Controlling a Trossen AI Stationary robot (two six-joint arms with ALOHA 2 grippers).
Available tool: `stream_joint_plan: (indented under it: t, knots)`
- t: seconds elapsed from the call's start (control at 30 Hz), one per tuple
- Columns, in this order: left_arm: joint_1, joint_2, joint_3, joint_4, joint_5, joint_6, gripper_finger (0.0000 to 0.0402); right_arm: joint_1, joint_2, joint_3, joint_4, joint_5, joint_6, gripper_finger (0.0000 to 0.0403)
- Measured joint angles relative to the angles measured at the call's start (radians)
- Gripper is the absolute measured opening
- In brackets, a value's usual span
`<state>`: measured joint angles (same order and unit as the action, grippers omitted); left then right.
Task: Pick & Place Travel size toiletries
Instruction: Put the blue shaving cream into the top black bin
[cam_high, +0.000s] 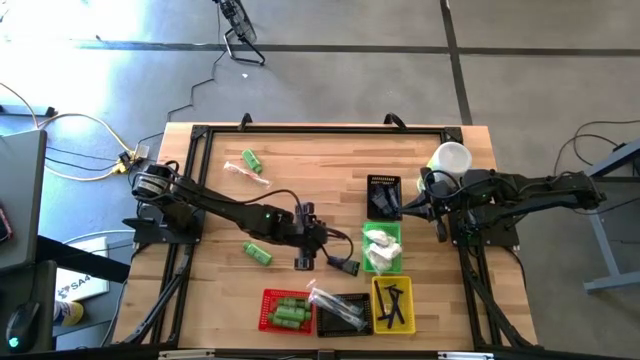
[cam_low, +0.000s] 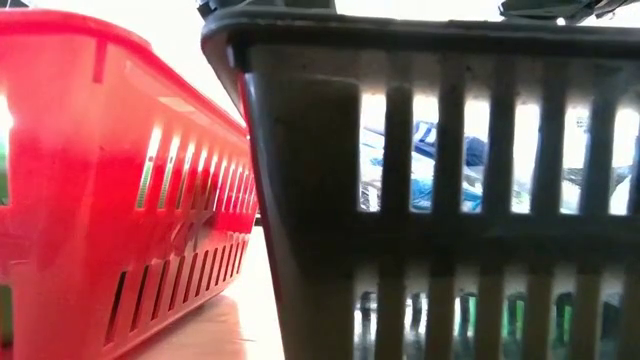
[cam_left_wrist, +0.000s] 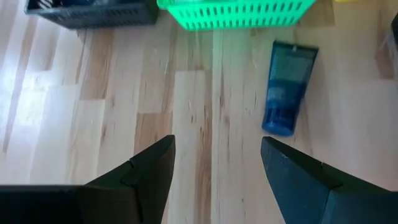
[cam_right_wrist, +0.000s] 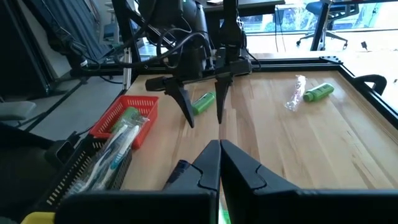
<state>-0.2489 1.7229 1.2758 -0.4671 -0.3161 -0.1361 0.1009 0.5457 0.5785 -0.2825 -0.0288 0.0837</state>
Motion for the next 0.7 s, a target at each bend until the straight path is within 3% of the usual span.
stream_joint_plan:
  t: [0.43,0.6,0.7]
  knots:
    - [0.000,0.000,0.000,0.047,0.025,0.031,0.0232,0.000,0.000,0.000,0.000,-0.007,0.000,0.0002]
    - [0.001,0.014,0.000,0.121,0.185,0.039,0.0232,0.000,0.000,0.000,0.000,-0.007,0.000,0.0002]
    - [0.000,0.038,0.000,0.151,0.220,0.055,0.0232,0.000,0.001,0.000,0.000,-0.008,0.000,0.0002]
